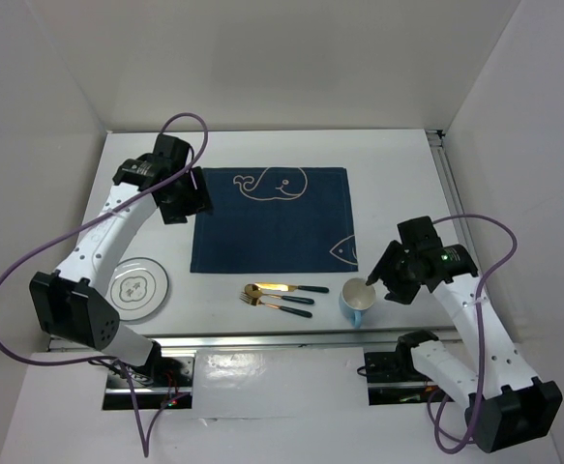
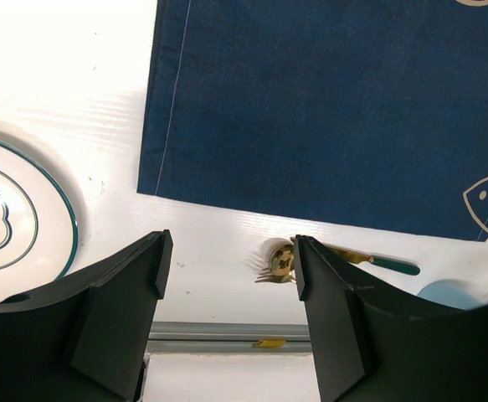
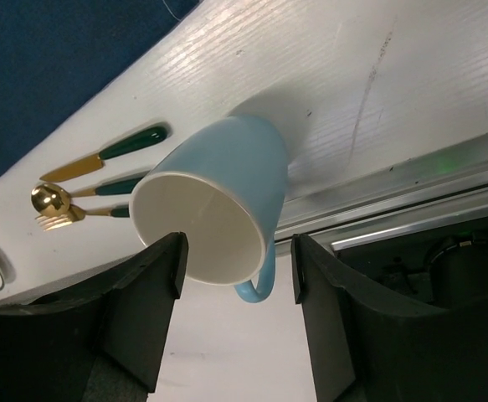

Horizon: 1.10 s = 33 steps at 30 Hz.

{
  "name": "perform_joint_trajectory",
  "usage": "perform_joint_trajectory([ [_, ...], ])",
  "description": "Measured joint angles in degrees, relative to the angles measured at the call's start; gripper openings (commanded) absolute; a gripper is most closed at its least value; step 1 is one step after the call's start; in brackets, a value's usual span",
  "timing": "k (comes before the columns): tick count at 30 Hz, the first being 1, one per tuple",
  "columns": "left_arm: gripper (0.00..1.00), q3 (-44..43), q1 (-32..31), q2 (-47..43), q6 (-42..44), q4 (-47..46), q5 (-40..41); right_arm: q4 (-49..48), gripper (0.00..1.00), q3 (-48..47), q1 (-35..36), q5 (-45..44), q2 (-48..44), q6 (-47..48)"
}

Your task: Set the dinner table for one person

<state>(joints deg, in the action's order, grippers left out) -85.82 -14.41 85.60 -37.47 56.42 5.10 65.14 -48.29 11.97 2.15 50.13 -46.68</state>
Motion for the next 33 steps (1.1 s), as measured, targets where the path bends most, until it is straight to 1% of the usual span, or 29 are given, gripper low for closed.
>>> perform_joint_trajectory([
  [2, 0.76, 0.0, 0.0, 0.0, 0.0, 0.0, 0.0, -0.2, 0.62, 0.1, 0.0, 0.1, 0.6, 0.0],
  [5, 0.74, 0.0, 0.0, 0.0, 0.2, -0.1, 0.0, -0.6, 0.56, 0.9, 0.1, 0.1, 1.2, -0.2],
  [8, 0.74, 0.0, 0.0, 0.1, 0.2, -0.1, 0.0, -0.7, 0.54, 1.4, 0.7, 0.0, 1.9, -0.7],
  [9, 0.74, 0.0, 0.0, 0.2, 0.2, -0.1, 0.0, -0.8, 0.52, 1.7, 1.1, 0.0, 2.0, -0.7],
  [13, 0.73, 0.1, 0.0, 0.7, 0.2, -0.2, 0.0, -1.2, 0.5, 2.6, 3.0, 0.0, 2.8, -1.1],
  [15, 0.73, 0.1, 0.0, 1.2, 0.2, -0.3, 0.0, -1.5, 0.45, 3.1, 3.9, 0.0, 3.5, -1.4],
  [17, 0.72, 0.1, 0.0, 1.8, 0.2, -0.4, 0.0, -1.9, 0.44, 3.4, 4.8, 0.0, 4.6, -1.6],
  [20, 0.72, 0.1, 0.0, 2.9, 0.2, -0.5, 0.0, -2.5, 0.39, 4.0, 6.3, -0.2, 6.2, -1.9],
  [21, 0.72, 0.1, 0.0, 3.2, 0.2, -0.5, 0.0, -2.6, 0.39, 4.1, 6.6, -0.3, 6.4, -2.0],
  [23, 0.71, 0.2, 0.0, 3.5, 0.2, -0.7, 0.0, -2.8, 0.3, 4.3, 6.8, -0.5, 6.8, -2.2],
  [25, 0.68, 0.3, 0.0, 3.5, 0.2, -0.8, 0.0, -2.9, 0.19, 4.7, 6.8, -1.0, 6.8, -2.6],
  [26, 0.68, 0.3, 0.0, 3.5, 0.2, -0.9, 0.0, -2.9, 0.16, 4.8, 6.9, -1.1, 6.9, -2.8],
  [27, 0.67, 0.3, 0.0, 3.5, 0.2, -1.1, 0.0, -2.8, 0.07, 4.8, 6.9, -1.5, 6.9, -3.6],
  [28, 0.67, 0.4, 0.0, 3.5, 0.2, -1.2, -0.1, -2.9, 0.02, 4.8, 6.9, -2.3, 6.9, -3.9],
  [29, 0.67, 0.5, 0.0, 3.5, 0.2, -1.2, -0.1, -3.0, 0.0, 4.8, 6.9, -2.7, 6.9, -4.7],
  [33, 0.67, 0.8, 0.0, 3.6, 0.2, -1.2, -0.4, -2.0, 0.0, 4.1, 6.9, -4.9, 6.8, -6.1],
])
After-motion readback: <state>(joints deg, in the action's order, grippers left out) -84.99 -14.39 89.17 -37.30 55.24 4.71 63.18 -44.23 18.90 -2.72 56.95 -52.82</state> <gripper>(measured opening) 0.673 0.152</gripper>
